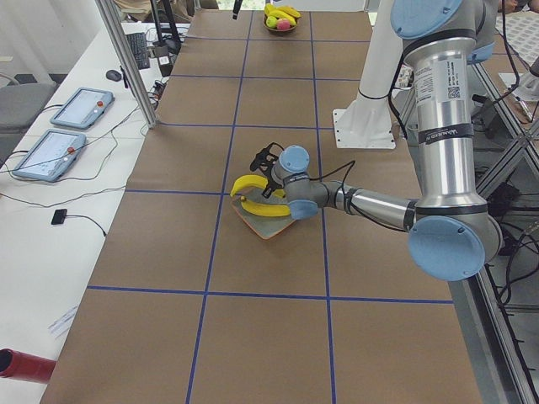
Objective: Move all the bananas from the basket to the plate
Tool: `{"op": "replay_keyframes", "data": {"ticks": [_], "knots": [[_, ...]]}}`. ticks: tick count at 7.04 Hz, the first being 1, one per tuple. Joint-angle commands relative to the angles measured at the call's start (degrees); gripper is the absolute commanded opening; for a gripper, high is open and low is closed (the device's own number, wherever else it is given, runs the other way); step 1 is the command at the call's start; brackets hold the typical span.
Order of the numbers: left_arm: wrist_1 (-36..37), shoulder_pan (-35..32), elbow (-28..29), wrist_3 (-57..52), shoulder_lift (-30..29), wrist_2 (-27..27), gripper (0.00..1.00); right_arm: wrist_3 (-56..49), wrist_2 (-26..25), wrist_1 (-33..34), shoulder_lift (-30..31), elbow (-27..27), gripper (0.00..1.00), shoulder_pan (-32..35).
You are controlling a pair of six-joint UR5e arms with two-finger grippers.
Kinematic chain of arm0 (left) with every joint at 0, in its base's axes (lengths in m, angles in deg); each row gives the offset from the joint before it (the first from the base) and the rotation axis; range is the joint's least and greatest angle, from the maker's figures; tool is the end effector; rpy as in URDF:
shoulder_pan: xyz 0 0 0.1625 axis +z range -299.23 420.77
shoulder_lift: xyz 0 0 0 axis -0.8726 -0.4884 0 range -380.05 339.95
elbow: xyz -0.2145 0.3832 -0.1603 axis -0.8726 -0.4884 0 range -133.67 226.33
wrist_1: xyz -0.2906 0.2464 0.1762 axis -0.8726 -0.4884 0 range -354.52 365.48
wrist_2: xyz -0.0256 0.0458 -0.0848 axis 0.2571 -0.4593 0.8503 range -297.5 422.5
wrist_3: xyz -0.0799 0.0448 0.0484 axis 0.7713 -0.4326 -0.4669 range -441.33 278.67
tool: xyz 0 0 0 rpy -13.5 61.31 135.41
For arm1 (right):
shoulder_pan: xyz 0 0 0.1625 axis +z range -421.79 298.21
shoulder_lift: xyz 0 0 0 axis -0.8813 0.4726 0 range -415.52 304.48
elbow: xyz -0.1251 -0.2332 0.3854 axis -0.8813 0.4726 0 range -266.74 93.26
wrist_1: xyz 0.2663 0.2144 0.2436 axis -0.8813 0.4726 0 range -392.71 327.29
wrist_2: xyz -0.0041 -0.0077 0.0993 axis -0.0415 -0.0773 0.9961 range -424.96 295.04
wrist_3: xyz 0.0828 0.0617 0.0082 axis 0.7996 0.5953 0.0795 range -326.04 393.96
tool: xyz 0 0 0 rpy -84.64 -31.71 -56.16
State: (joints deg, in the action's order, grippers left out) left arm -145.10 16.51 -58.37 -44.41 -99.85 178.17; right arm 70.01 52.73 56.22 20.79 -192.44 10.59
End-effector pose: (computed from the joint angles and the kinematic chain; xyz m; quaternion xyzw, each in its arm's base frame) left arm 0.2540 -0.3708 0.5404 0.2701 0.4870 0.1824 0.8103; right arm -0.0973 -0.5880 0.4500 0.1234 -0.3211 0.0880 0.9348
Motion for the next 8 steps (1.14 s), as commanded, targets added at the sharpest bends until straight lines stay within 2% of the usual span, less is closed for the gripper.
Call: {"op": "replay_keyframes", "data": {"ticks": [1,2,3,4,5,7,8], "knots": [[-0.24,0.57,0.19,-2.03,1.05,-0.09,0.87,-12.61,6.03,-0.16,1.98,3.29,1.00,6.25],[-0.42,0.66,0.11,-2.11,1.14,-0.09,0.99,-15.45,6.93,-0.24,2.95,4.00,1.00,8.02],[-0.51,0.66,-0.15,-1.94,0.79,0.34,1.00,-16.87,7.03,-0.24,3.22,4.71,1.00,8.82],[-0.25,0.57,-1.55,-1.76,0.18,3.22,1.00,-19.23,7.12,-0.24,4.27,5.32,1.00,9.61],[-0.07,-0.82,-3.04,-1.24,-1.04,9.34,1.00,-24.04,7.90,-0.24,7.06,5.33,1.00,11.71],[0.11,-2.59,-2.10,-1.06,-3.68,10.11,1.00,-33.89,10.19,-0.33,13.48,5.50,1.00,16.10],[0.11,-2.50,-1.66,-1.06,-4.39,10.02,1.00,-37.33,10.89,-0.33,16.03,7.33,1.00,19.34]]}}
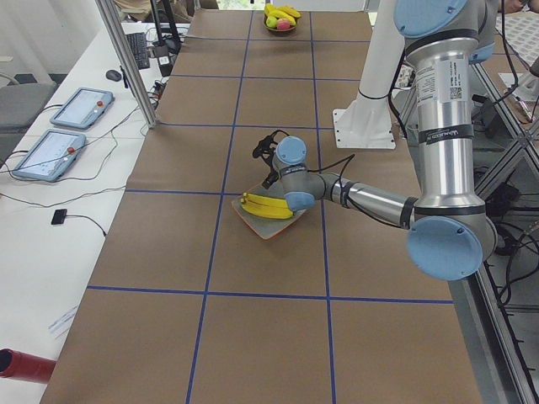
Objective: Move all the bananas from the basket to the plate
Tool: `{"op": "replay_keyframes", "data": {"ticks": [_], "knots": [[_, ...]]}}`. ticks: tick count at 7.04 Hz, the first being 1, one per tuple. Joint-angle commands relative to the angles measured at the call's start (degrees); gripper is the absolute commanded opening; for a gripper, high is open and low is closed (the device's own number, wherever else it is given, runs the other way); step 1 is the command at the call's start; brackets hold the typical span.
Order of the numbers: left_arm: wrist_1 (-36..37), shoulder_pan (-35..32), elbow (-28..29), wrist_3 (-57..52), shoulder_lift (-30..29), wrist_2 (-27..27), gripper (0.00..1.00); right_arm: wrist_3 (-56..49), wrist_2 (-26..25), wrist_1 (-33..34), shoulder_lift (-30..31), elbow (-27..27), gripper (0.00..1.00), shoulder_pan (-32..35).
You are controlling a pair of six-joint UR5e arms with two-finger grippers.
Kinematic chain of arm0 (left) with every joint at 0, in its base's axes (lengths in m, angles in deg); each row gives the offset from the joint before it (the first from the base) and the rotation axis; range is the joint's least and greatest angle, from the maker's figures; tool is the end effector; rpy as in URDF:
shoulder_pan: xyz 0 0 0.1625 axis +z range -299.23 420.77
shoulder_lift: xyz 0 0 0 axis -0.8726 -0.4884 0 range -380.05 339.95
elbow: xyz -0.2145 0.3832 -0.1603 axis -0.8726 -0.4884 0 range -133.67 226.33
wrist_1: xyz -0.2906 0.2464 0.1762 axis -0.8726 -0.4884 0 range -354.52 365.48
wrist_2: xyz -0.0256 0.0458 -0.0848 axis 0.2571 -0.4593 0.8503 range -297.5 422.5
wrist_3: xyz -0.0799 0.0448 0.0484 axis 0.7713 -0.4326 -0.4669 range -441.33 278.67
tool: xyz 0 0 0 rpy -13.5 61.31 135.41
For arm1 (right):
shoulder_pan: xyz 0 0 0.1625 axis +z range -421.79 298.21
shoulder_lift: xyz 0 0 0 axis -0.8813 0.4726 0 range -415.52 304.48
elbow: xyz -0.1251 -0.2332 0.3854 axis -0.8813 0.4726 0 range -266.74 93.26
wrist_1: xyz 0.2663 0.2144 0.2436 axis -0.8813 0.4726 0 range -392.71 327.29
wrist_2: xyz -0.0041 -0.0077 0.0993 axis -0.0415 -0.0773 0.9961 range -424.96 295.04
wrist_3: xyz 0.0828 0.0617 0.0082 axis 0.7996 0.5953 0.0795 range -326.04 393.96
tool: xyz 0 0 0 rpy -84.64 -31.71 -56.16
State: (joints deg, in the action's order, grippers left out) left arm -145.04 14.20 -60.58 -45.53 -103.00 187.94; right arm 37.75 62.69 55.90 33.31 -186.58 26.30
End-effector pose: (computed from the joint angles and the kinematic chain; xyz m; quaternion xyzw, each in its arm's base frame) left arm 0.2548 -0.3755 0.4928 0.2642 0.5417 0.2269 0.7650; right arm 0.0529 -0.5172 0.6126 0.0861 -0.3254 -0.0193 0.9414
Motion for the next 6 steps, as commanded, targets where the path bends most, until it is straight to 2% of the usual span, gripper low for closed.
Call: {"op": "replay_keyframes", "data": {"ticks": [1,2,3,4,6], "knots": [[0.05,-0.28,0.48,0.06,-1.60,0.24,1.00,-8.50,3.46,-0.97,4.41,5.76,1.00,8.36],[0.05,-0.19,0.48,0.06,-1.78,0.24,1.00,-12.62,5.14,-4.98,5.55,11.28,1.00,11.71],[0.05,-0.19,0.39,0.06,-2.30,0.24,1.00,-13.18,5.24,-11.98,8.26,15.69,1.00,12.62],[0.05,-0.19,0.39,0.06,-2.57,0.24,1.00,-12.49,5.41,-17.88,11.24,18.17,1.00,12.62],[0.05,-0.19,0.39,0.06,-2.75,0.15,1.00,-3.31,5.33,-29.47,18.01,18.28,0.99,12.54]]}}
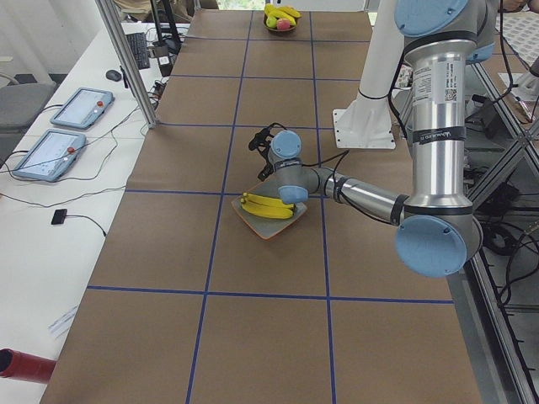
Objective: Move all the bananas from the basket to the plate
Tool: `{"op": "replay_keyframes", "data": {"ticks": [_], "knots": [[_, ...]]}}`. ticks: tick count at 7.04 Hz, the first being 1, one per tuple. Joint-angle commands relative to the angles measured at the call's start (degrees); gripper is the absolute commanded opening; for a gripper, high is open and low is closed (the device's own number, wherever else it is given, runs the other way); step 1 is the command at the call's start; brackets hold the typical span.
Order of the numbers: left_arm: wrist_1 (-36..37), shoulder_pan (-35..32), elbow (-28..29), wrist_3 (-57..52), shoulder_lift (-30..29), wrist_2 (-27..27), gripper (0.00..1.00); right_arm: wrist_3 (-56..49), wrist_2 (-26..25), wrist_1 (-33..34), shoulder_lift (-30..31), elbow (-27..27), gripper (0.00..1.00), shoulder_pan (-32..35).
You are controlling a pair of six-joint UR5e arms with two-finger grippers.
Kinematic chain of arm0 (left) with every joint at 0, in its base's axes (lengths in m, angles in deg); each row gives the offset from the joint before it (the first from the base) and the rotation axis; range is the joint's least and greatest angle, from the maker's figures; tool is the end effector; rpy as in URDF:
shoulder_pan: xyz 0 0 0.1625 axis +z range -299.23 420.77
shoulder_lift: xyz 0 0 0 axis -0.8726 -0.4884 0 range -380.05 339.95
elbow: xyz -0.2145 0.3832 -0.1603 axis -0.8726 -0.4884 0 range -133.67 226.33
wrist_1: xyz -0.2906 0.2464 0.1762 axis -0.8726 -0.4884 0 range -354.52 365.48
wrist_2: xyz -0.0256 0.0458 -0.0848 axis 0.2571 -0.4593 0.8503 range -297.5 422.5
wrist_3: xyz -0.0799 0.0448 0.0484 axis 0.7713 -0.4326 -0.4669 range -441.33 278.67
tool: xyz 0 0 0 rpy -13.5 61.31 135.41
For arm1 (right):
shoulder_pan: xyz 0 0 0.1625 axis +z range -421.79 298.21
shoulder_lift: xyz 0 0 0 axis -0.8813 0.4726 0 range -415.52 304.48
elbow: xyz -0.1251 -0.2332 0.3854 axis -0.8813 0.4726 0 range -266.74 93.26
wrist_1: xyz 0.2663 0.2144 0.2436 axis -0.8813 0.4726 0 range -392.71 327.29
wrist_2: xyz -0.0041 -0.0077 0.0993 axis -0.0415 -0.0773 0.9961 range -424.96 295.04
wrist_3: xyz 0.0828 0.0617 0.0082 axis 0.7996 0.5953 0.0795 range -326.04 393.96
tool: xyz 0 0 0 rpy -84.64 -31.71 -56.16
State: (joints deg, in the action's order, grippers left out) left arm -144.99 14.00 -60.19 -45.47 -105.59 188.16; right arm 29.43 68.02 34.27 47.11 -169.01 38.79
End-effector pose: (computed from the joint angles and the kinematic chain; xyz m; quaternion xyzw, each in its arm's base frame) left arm 0.2642 -0.3873 0.4756 0.2770 0.5489 0.2301 0.7543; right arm 0.1303 -0.3561 0.8283 0.0696 -0.3602 0.0407 0.9294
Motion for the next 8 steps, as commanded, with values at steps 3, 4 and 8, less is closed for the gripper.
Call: {"op": "replay_keyframes", "data": {"ticks": [3,4,8], "knots": [[0.00,-0.17,-0.26,0.00,-0.60,-0.07,1.00,9.25,-0.62,-17.89,8.55,6.39,0.95,0.05],[0.00,-0.26,-0.35,0.00,-0.60,-0.07,1.00,13.28,-1.05,-21.58,8.55,7.81,0.95,0.05],[-0.09,-0.34,-0.62,0.00,-0.25,-0.15,1.00,19.82,-1.85,-23.64,6.01,9.58,0.88,-0.56]]}}
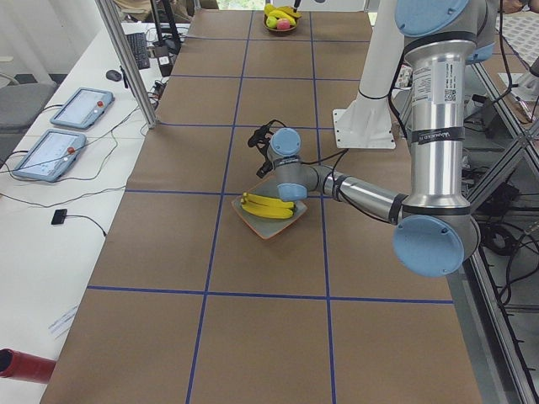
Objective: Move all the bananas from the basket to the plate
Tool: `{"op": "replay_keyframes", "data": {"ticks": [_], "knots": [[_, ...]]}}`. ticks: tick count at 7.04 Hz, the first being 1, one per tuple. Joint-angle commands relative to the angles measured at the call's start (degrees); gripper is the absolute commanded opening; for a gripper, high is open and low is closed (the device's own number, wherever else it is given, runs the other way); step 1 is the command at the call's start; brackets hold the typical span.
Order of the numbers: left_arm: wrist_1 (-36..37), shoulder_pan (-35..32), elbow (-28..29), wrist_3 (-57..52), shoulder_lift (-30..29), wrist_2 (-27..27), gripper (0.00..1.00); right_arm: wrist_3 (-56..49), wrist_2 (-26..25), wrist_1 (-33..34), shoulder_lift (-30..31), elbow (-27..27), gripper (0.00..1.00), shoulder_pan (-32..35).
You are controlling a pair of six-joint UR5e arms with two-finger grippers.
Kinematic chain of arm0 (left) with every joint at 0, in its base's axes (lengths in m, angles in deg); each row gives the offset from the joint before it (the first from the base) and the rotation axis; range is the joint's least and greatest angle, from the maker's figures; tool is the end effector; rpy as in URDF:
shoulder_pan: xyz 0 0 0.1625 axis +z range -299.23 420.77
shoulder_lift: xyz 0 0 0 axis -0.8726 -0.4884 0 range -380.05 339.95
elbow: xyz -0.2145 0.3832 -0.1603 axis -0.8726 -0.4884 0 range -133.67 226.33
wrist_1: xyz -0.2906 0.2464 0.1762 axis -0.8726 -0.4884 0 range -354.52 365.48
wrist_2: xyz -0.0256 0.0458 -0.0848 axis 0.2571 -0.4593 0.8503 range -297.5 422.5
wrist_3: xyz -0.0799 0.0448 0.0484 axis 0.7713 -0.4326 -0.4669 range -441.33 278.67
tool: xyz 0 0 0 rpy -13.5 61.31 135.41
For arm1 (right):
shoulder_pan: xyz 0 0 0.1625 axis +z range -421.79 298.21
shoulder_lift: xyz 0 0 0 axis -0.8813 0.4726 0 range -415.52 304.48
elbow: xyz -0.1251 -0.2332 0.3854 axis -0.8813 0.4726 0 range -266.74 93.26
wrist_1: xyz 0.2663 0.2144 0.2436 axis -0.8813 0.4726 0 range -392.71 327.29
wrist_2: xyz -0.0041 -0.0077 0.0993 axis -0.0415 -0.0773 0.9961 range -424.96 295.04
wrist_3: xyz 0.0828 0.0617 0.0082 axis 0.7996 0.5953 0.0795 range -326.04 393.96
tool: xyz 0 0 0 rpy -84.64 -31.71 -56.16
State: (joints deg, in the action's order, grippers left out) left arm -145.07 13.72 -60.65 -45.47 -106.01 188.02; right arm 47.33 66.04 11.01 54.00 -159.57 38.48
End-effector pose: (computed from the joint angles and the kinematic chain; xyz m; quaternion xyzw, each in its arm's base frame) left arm 0.2629 -0.3895 0.4681 0.2850 0.5506 0.2294 0.7503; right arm 0.1132 -0.2581 0.9015 0.0688 -0.3509 0.1626 0.9196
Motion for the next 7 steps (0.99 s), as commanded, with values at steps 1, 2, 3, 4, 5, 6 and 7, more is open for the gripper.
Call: {"op": "replay_keyframes", "data": {"ticks": [1,2,3,4,5,6,7], "knots": [[-0.09,-0.06,-0.16,0.00,0.17,-0.01,1.00,2.53,0.48,-0.47,-0.89,0.06,0.85,-0.43],[-0.01,-0.06,-0.16,0.00,0.17,-0.01,1.00,3.41,0.75,-0.47,-0.98,0.15,0.81,-0.87],[-0.09,-0.06,-0.16,0.00,0.09,-0.01,1.00,3.41,0.75,-0.47,-0.98,0.15,0.81,-1.40],[-0.09,-0.06,-0.07,0.00,0.09,-0.01,1.00,3.41,0.75,-0.47,-0.98,0.15,0.79,-1.92],[-0.01,-0.06,-0.07,0.00,0.00,-0.01,1.00,3.94,0.75,-0.47,-0.98,0.15,0.76,-2.54],[-0.01,-0.06,-0.07,0.00,0.00,-0.01,1.00,4.29,0.75,-0.47,-0.98,0.15,0.72,-3.15],[-0.01,-0.06,0.02,0.00,-0.09,-0.01,1.00,4.29,0.66,-0.47,-1.24,0.15,0.63,-3.59]]}}
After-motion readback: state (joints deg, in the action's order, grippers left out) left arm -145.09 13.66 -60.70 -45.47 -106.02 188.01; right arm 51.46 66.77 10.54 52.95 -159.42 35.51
